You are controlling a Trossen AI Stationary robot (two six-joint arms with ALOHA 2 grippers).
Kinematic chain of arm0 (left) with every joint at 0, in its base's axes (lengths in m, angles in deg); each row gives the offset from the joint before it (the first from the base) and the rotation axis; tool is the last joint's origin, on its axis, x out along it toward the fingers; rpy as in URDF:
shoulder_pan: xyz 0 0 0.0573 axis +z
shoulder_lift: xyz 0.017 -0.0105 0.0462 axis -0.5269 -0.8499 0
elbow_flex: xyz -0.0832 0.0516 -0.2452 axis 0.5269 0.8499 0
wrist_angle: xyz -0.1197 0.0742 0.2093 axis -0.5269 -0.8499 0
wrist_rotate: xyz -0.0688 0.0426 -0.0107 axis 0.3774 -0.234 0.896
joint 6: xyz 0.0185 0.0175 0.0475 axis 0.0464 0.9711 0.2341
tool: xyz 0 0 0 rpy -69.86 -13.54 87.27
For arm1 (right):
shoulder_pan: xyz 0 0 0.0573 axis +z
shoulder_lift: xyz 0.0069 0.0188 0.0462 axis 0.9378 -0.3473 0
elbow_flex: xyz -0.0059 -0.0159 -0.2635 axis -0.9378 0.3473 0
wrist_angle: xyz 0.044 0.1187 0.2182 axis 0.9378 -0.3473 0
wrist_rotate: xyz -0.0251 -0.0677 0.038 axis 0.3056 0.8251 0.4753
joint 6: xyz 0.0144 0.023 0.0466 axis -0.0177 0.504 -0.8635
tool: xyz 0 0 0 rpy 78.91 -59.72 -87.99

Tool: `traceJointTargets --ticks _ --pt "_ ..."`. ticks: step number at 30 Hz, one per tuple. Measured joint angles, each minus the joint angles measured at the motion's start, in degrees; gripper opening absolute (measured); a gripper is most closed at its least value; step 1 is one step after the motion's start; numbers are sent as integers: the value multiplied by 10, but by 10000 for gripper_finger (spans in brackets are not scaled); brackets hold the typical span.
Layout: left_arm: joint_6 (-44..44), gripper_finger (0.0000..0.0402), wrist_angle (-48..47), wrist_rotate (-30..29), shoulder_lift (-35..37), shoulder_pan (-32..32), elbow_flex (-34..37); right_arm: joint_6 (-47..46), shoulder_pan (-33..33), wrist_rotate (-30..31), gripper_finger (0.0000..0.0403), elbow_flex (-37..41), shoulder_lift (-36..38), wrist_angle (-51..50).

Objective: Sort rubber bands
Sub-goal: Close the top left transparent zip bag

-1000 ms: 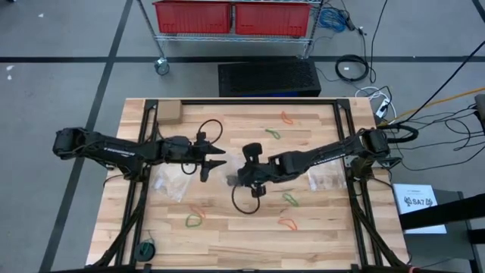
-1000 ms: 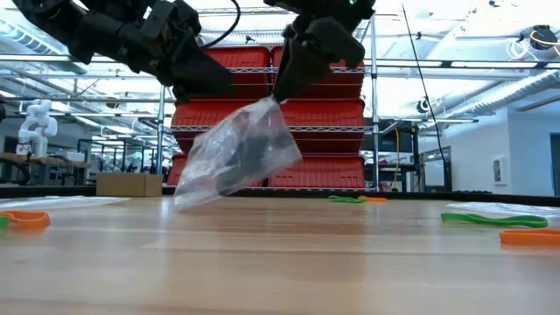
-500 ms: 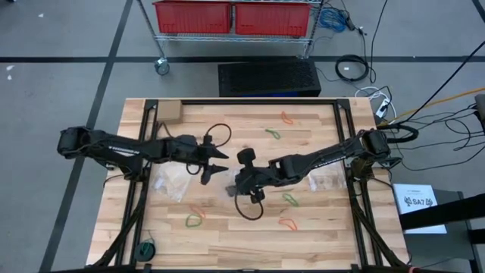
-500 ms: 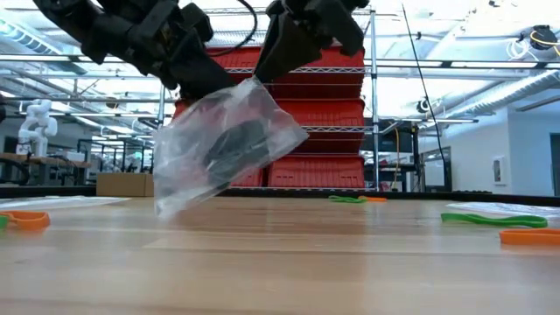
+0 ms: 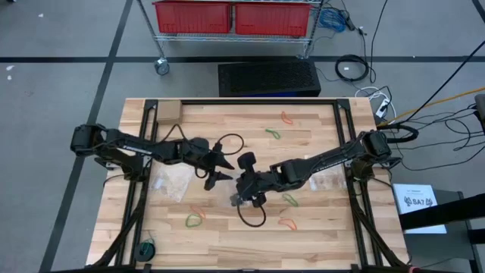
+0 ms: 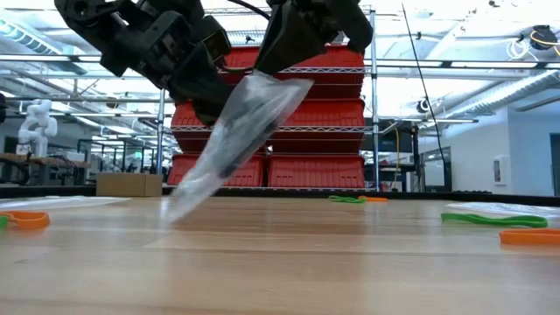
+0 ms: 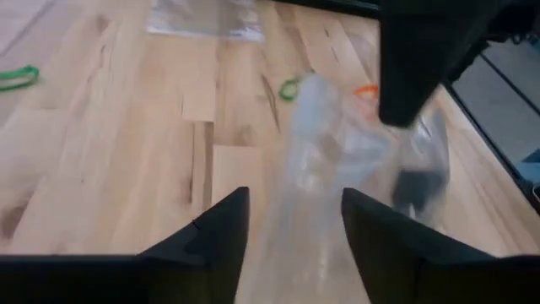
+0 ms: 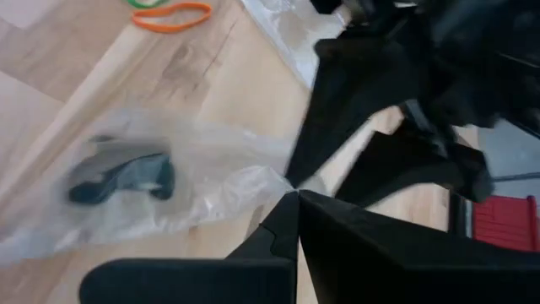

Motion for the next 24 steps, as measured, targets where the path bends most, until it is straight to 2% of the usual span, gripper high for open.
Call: traceJointTargets --ticks 4,10,17,24 --pt "6 128 3 1 -2 -3 0 0 0 10 0 0 0 -5" --pt "29 15 18 -2 -2 -2 0 -2 3 11 0 0 0 -9" --pt "46 5 17 -23 -1 -2 0 -96 3 11 10 0 0 -47" --pt "68 2 11 -44 23 -2 0 -209 3 12 72 0 18 -119"
